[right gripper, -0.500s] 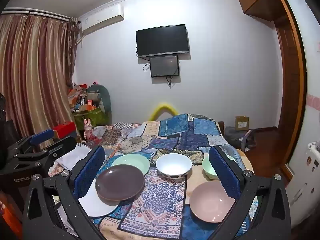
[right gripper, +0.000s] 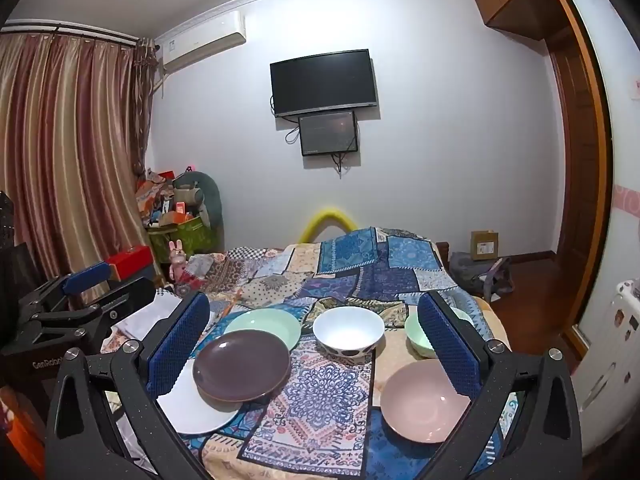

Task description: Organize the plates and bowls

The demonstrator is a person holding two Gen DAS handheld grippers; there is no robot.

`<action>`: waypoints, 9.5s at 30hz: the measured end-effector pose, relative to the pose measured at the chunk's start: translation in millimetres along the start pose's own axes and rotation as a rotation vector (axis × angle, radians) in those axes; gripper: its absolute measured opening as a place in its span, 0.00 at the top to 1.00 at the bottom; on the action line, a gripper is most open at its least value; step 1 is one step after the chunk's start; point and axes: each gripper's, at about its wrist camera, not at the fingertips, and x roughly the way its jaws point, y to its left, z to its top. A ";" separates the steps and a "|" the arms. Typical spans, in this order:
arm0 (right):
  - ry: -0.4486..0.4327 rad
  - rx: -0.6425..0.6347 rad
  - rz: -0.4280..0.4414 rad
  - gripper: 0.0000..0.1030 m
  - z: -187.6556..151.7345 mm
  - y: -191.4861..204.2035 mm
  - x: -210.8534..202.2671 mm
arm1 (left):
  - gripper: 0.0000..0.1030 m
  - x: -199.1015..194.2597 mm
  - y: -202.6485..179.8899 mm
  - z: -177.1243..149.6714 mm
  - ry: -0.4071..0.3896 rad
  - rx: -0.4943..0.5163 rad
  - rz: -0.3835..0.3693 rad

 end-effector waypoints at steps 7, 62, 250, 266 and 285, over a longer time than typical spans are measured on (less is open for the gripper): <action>0.000 0.001 0.001 0.00 0.5 0.4 -0.1 | 0.00 1.3 1.0 3.2 0.003 -0.001 0.006; 0.000 -0.001 0.010 0.00 0.2 9.3 -0.6 | 0.00 1.7 6.1 1.9 -0.002 -0.015 0.017; 0.580 0.163 -0.013 0.71 -147.2 -48.9 153.8 | 0.69 245.4 48.2 -177.9 0.917 -0.137 -0.122; 0.627 0.175 -0.071 0.68 -148.5 -50.7 152.9 | 0.69 231.1 49.3 -163.9 0.848 -0.138 -0.135; 0.519 0.130 0.070 0.54 -108.1 -2.1 134.5 | 0.68 152.3 72.4 -99.6 0.666 -0.041 -0.027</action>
